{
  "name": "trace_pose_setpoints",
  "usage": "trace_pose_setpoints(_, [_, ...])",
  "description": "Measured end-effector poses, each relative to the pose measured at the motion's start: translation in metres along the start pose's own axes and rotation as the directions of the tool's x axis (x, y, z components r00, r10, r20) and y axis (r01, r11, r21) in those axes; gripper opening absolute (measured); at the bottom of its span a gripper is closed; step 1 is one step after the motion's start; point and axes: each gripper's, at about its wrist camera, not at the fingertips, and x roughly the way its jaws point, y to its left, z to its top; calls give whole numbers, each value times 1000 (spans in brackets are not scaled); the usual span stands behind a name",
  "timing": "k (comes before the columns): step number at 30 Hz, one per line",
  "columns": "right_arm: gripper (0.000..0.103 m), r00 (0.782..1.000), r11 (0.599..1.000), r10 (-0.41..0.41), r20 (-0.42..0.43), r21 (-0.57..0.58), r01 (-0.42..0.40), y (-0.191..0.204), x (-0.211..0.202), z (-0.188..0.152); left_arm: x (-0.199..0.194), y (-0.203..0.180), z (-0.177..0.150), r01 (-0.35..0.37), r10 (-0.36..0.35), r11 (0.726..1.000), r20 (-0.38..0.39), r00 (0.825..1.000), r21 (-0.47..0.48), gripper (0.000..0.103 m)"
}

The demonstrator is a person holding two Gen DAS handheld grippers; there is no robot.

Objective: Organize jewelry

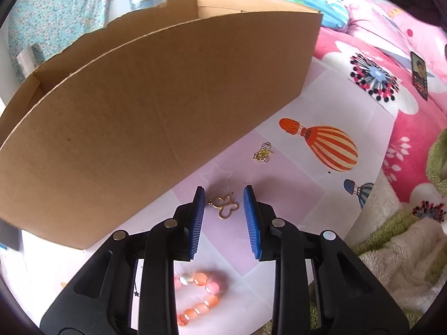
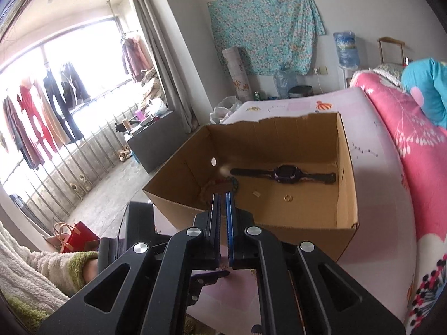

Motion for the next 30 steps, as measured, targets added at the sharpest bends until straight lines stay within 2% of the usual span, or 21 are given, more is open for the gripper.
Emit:
trace_pose_setpoints(2, [4, 1000, 1000, 0, -6, 25, 1, -6, 1, -5, 1, -2, 0, 14, -14, 1000, -2, 1000, 19, 18])
trace_pose_setpoints(4, [4, 1000, 999, -3, -12, 46, 3, -11, 3, -9, 1, -7, 2, 16, -16, 999, -6, 1000, 38, 15])
trace_pose_setpoints(13, [4, 1000, 997, -12, -17, 74, 14, -22, 4, -15, -2, -12, 1, -22, 21, 999, 12, 1000, 44, 15])
trace_pose_setpoints(20, [4, 1000, 997, -16, -16, 70, 18, -22, 5, -15, -14, -12, 1, -15, 14, 1000, 26, 1000, 20, 15])
trace_pose_setpoints(25, [4, 1000, 999, 3, 11, 40, -3, -18, -1, 0, -54, -11, 16, 24, -24, 1000, 109, 994, -3, 15])
trace_pose_setpoints(28, [4, 999, 1000, 13, 33, -6, -13, -13, -1, 17, -93, -1, 39, 75, -67, 997, 219, 973, -28, 15])
trace_pose_setpoints(30, [4, 999, 999, 26, 36, -32, -24, -12, 4, 31, -104, 7, 55, 79, -65, 996, 249, 966, -48, 15])
